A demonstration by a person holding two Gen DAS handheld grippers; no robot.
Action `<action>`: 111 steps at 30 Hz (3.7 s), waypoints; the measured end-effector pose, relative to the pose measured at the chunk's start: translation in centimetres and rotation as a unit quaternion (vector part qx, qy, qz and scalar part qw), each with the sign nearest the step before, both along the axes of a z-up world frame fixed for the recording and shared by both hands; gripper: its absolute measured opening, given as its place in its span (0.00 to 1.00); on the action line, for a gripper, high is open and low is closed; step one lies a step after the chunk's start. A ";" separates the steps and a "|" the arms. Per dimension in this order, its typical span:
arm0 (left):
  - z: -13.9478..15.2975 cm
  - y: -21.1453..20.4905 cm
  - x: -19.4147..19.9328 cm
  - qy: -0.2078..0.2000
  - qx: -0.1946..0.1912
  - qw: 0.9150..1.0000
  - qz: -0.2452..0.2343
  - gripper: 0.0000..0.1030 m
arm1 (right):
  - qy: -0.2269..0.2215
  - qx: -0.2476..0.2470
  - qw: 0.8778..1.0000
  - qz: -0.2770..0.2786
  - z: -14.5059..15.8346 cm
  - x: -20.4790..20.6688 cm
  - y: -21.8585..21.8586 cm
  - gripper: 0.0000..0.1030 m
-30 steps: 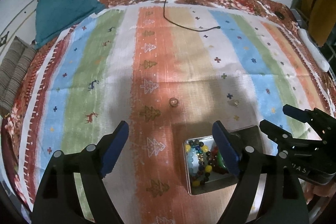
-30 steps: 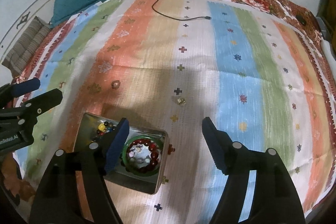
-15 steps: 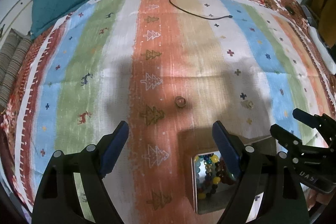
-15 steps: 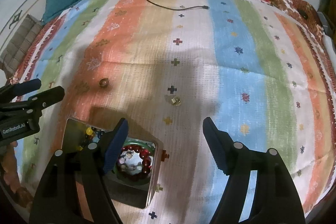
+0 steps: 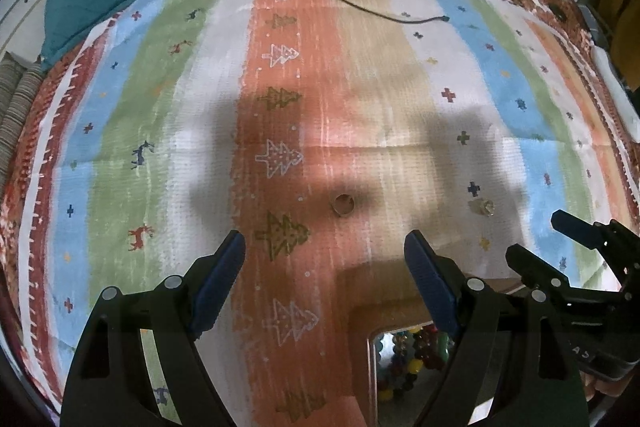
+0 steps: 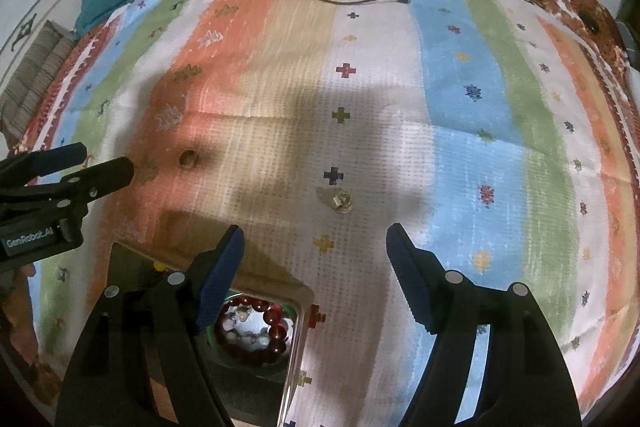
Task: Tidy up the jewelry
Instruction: 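Move both tools toward the small brown ring and the gold charm, then grasp the small brown ring with left tool while right grasps the gold charm, then lift the ring and charm and carry both over the silver tin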
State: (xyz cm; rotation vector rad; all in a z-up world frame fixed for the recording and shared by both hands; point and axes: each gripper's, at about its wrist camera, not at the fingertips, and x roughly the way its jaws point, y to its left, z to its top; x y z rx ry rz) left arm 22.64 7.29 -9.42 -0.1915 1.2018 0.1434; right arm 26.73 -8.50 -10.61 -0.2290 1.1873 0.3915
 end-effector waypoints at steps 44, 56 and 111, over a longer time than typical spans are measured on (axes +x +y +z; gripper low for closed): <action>-6.9 -1.0 5.8 0.081 0.011 0.995 -0.060 0.41 | 0.058 -0.059 0.997 0.009 -6.5 5.7 1.9 0.21; -6.5 -2.0 5.6 0.077 0.017 0.995 -0.063 0.18 | 0.047 -0.052 0.997 0.012 -5.4 5.0 1.2 0.15; 4.3 -4.4 -3.9 -0.056 -0.020 0.995 -0.079 0.18 | -0.037 0.026 0.999 0.027 3.5 -3.2 -0.6 0.15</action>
